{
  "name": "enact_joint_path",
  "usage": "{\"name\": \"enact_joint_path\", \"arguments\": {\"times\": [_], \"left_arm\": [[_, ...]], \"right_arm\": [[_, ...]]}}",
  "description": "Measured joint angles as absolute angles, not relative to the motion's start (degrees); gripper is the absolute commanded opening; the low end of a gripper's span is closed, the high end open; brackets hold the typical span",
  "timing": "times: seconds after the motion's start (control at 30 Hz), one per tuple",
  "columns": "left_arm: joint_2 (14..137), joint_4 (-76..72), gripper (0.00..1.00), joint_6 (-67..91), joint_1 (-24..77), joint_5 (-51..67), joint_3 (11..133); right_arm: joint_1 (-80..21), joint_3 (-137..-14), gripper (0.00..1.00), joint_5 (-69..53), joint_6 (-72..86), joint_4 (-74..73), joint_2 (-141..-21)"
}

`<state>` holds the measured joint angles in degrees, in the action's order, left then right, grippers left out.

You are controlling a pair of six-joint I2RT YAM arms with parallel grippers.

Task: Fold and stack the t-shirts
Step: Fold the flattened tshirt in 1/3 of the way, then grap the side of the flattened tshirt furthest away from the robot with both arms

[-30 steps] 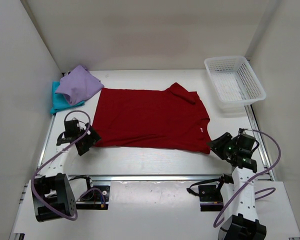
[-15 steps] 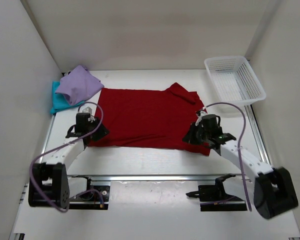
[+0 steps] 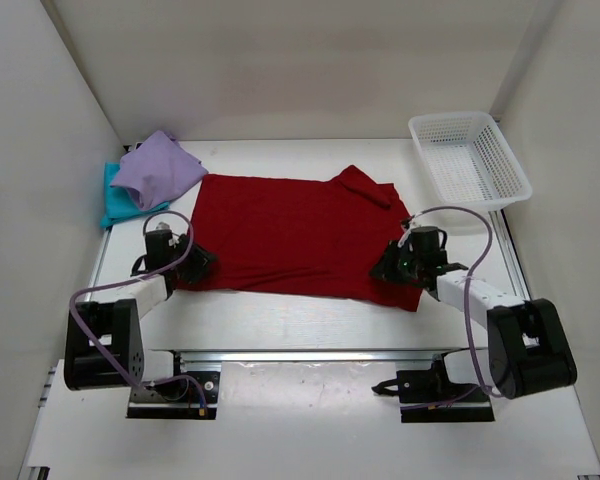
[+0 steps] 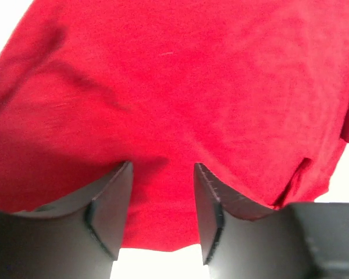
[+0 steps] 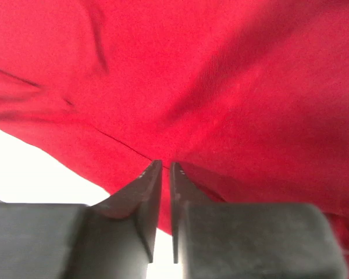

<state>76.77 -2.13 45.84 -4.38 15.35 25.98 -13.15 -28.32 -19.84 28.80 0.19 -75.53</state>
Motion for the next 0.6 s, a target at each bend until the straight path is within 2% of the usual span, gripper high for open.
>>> {"name": "enact_joint_path", "arguments": {"times": [0.07,0.13,0.23,0.37,0.53,0.6], "left_arm": [[75.5,-1.7,0.60,46.4,-2.2,13.8,27.5],[75.0,-1.7,0.59,46.3,0.9,12.1,31.5],[75.3,-4.2,0.59,45.9,4.0,10.9,39.5],[78.9,-9.8,0.58,46.0,3.4,10.0,46.0],[91.8,-12.2,0.56,46.9,0.5,10.1,51.2],[97.3,-11.4,0.57,47.0,0.0,10.0,53.7]], "right_arm": [[-10.8,-29.9,0.21,-21.2,28.7,-0.7,-73.3],[-8.4,-33.6,0.19,-22.3,28.5,-0.8,-72.4],[-4.5,-42.0,0.06,-22.7,28.1,0.5,-74.8],[-0.9,-54.1,0.03,-21.4,27.7,3.5,-84.2],[1.4,-63.0,0.18,-18.9,27.5,6.0,-97.8],[2.1,-64.8,0.21,-18.3,27.4,5.5,-101.8]]}}
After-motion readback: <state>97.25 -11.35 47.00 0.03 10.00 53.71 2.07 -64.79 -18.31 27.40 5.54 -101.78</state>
